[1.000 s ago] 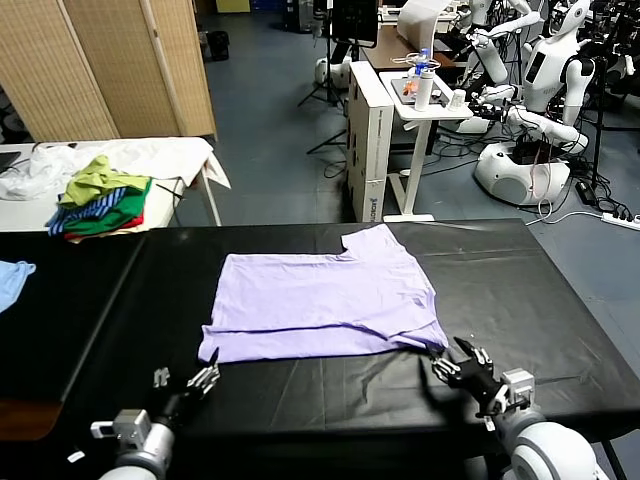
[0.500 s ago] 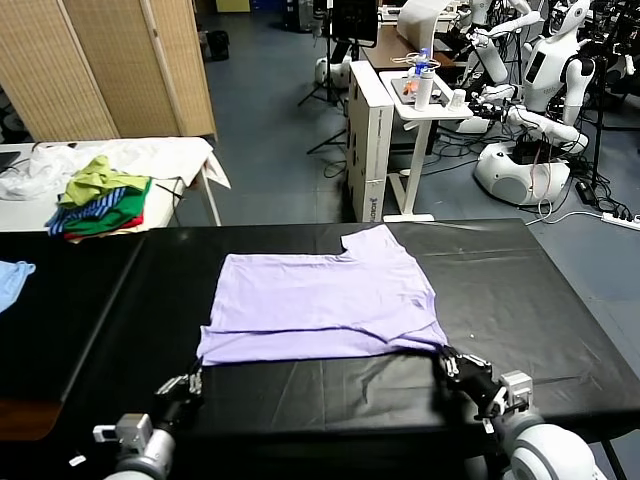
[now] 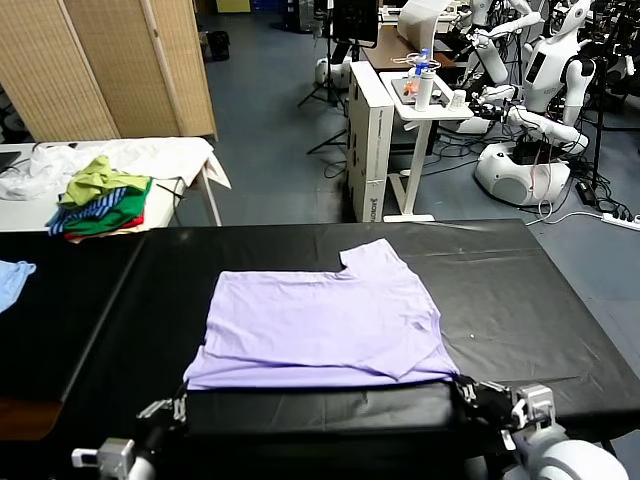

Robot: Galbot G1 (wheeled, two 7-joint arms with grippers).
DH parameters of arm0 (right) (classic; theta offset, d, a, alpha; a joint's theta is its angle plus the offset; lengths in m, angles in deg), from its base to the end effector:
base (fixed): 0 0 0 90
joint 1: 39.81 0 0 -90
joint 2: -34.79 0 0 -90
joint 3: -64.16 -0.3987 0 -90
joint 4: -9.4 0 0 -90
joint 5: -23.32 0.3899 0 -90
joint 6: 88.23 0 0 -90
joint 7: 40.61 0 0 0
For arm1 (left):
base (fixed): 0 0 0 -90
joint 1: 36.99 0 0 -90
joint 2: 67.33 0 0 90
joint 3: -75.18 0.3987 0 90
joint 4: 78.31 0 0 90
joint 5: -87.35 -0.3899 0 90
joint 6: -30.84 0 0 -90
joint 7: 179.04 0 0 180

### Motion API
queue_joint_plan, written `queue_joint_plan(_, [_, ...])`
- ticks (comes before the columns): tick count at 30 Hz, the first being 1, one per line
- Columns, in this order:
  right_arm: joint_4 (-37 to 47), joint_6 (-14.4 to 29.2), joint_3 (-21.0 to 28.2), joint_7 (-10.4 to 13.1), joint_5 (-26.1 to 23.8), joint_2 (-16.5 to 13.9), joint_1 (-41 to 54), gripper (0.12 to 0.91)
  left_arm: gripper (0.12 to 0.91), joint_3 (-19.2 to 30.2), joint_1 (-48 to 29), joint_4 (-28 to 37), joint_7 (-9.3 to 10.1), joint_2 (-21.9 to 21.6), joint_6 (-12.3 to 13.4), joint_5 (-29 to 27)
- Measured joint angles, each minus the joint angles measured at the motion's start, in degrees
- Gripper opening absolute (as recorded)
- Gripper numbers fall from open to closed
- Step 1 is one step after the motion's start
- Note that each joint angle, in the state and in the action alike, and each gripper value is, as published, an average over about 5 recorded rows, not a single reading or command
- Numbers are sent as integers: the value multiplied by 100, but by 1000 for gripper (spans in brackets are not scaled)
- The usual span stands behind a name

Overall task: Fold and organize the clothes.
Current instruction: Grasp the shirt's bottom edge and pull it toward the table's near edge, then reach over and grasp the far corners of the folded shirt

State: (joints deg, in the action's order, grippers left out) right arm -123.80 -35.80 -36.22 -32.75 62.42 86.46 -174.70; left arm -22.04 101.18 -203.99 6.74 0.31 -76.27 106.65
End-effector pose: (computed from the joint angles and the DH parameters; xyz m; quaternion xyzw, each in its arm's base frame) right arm 0.1475 -0.1219 -0.2481 0.1016 -0.9289 0.0409 0.3538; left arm 0.1028 0.1020 -0.3297 -0.0140 -0.9668 -0.0416 0.2516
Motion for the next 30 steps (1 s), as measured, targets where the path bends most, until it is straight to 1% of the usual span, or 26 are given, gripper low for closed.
queue_joint_plan(3, [-126,-75,-46,-17,-8,-10,-128,390,150,-24,118,-70,61,2,-81,11])
queue_joint_plan(4, [-171,-107,-59,-18,-8,-17,-166,466,174,-28,155,-101,96,15,-127,15])
queue_joint_plan(5, [-213,-136,-72,-18,-8,-25,-199,522,198,-32,194,-135,135,33,-177,17])
queue_joint_plan(6, [-252,-162,-86,-18,-8,-33,-227,579,240,-35,233,-170,176,56,-226,16])
queue_joint_plan(7, [-288,-186,-102,-20,-3,-43,-253,655,302,-38,273,-211,220,84,-273,14])
queue_joint_plan(8, [-328,-206,-123,-25,9,-56,-280,712,357,-42,315,-256,265,114,-315,11])
queue_joint_plan(10, [-405,-222,-169,-39,54,-87,-316,818,471,-45,393,-349,357,176,-393,9])
queue_joint_plan(11, [-447,-222,-198,-45,102,-106,-324,855,528,-48,433,-402,403,209,-432,9])
queue_joint_plan(13, [-532,-208,-272,-39,255,-145,-299,894,642,-58,511,-511,477,274,-516,7])
queue_joint_plan(15, [-594,-158,-358,-18,454,-190,-220,903,765,-87,594,-632,529,342,-624,2])
queue_joint_plan(16, [-612,-112,-397,-8,549,-218,-157,905,813,-107,635,-694,542,373,-675,-1])
queue_joint_plan(18, [-605,12,-443,7,681,-289,14,906,878,-156,701,-834,541,425,-748,-4])
queue_joint_plan(21, [-481,189,-373,77,754,-407,402,907,903,-250,713,-1055,518,451,-783,14])
queue_joint_plan(23, [-297,246,-213,190,756,-456,783,907,906,-330,661,-1173,512,423,-794,99])
queue_joint_plan(25, [-26,243,49,338,751,-472,1287,907,907,-417,566,-1235,544,359,-797,295])
queue_joint_plan(27, [312,185,398,478,752,-460,1869,907,907,-481,417,-1238,630,264,-768,577])
queue_joint_plan(30, [851,56,1009,609,745,-419,2774,907,907,-505,60,-1142,823,67,-660,1083])
